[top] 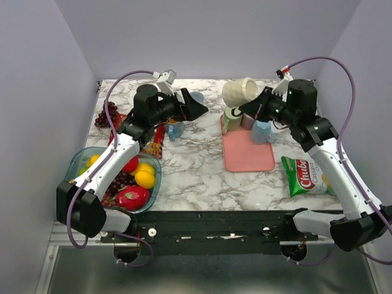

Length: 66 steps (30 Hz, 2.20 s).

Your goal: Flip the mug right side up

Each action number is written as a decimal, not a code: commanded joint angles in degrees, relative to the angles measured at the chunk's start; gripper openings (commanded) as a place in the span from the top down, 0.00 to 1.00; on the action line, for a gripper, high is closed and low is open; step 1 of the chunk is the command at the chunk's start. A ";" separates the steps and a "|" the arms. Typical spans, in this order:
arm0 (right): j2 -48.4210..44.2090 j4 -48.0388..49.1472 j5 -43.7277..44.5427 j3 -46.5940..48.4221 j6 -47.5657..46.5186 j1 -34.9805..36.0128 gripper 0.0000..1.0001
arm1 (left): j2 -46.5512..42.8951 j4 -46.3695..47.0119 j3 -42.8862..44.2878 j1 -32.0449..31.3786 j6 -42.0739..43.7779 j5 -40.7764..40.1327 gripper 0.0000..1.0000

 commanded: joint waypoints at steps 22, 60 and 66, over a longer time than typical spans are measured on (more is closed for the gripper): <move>0.20 25.67 -15.05 8.13 12.38 2.40 0.99 | 8.70 51.69 4.63 -4.99 -39.77 15.90 0.13; -4.54 17.87 -8.74 -6.01 10.63 2.93 0.29 | 6.42 10.36 11.13 -4.91 -16.76 2.73 1.00; -5.08 13.13 -4.51 -9.28 8.43 2.93 0.10 | 4.57 -2.77 10.43 -3.94 -6.65 -4.13 1.00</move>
